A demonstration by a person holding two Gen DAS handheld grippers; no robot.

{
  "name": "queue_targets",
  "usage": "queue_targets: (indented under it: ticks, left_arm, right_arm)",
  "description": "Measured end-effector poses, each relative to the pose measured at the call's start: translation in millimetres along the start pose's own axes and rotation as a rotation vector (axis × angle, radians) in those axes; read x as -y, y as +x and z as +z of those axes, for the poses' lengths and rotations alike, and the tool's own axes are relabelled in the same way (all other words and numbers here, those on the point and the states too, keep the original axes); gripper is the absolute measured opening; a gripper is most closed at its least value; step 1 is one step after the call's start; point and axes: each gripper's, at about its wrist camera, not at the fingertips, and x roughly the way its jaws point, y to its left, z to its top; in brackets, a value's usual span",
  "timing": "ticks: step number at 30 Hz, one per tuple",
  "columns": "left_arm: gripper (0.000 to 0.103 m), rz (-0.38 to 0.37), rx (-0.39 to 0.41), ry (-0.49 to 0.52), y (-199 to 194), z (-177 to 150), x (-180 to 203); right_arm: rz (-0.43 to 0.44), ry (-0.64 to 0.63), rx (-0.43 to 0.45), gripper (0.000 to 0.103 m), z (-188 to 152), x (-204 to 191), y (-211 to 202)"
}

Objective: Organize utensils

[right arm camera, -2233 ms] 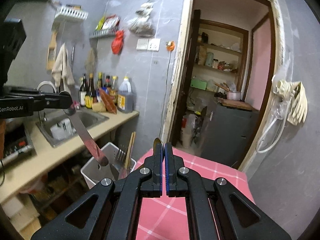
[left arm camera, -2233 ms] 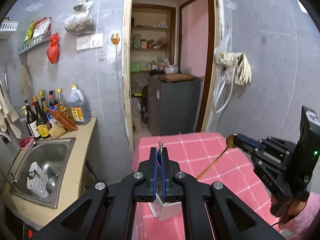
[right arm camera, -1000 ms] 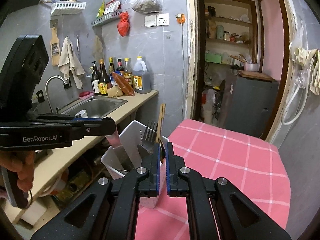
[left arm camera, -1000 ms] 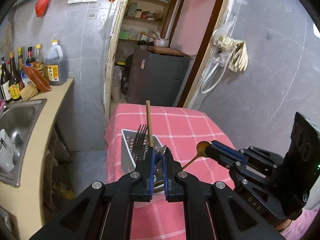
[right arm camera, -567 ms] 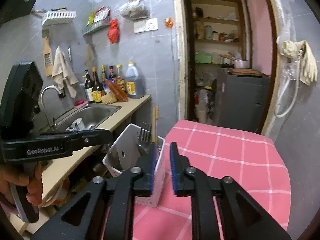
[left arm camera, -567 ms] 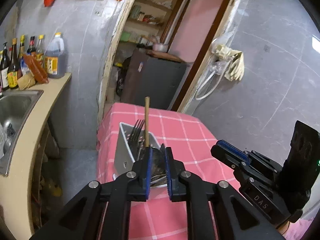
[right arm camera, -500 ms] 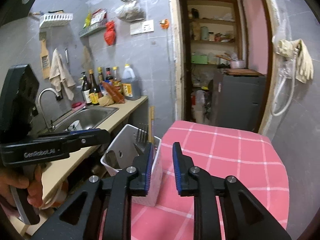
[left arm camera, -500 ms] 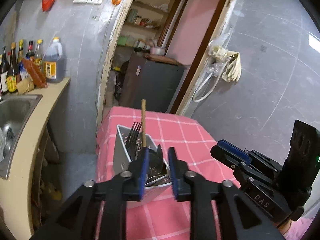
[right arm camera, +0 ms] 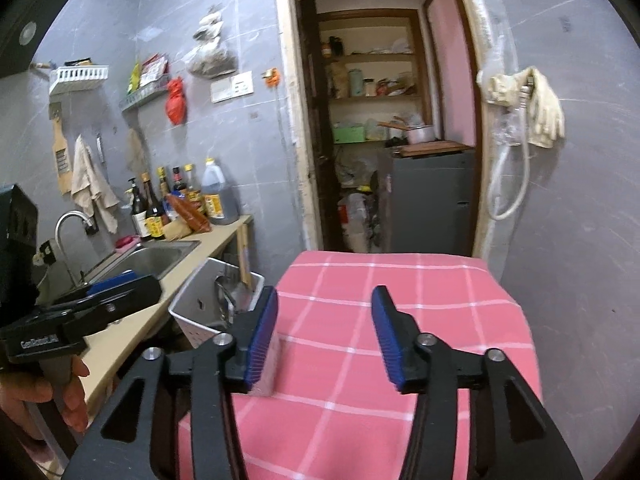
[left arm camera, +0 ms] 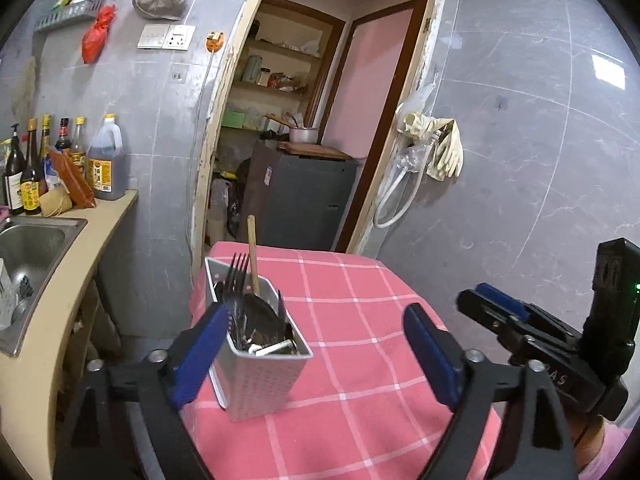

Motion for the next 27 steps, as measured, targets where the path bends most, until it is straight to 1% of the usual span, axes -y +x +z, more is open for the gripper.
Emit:
queue_targets:
  ticks: [2,3,4,9,11,14,15,22,27]
  left_arm:
    - [0.099,0.026,0.011,-0.008,-5.8,-7.8,5.0]
    - [0.1,0.033,0.014,-0.01,-9.0,-10.8,5.7]
    - [0.102,0.044,0.02,-0.012,-13.0,-15.3,8.8]
    - [0.102,0.081,0.052,0.001,-35.2,-34.0,24.8]
    - [0.102,0.095,0.058,0.015,-45.0,-43.3,33.4]
    - [0.102,0.117,0.051,0.039,-57.4,-55.9,45.9]
    - [0.103,0.122,0.051,0.046,-61.9,-60.7,49.5]
    - [0.103,0.156,0.051,0.043,-88.9,-91.4,63.4]
    - [0.103,0.18,0.069,0.05,-105.2,-107.3,70.7]
  right_arm:
    - [-0.015,0.015,0.007,0.059,-5.8,11.4,-12.3]
    - [-0.026,0.022,0.013,0.061,-10.2,17.9,-20.7]
    - [-0.031,0.027,0.015,0.066,-12.1,22.9,-25.8]
    - [-0.065,0.046,0.022,0.084,-30.7,43.7,-59.2]
    - [-0.075,0.054,0.026,0.094,-37.2,49.7,-72.4]
    - [-0.085,0.053,0.034,0.1,-49.4,56.6,-94.0]
    - [-0.087,0.049,0.036,0.101,-53.3,57.9,-100.2]
    - [-0.101,0.049,0.047,0.102,-78.5,64.4,-138.1]
    - [-0.105,0.057,0.077,0.102,-91.4,66.5,-159.1]
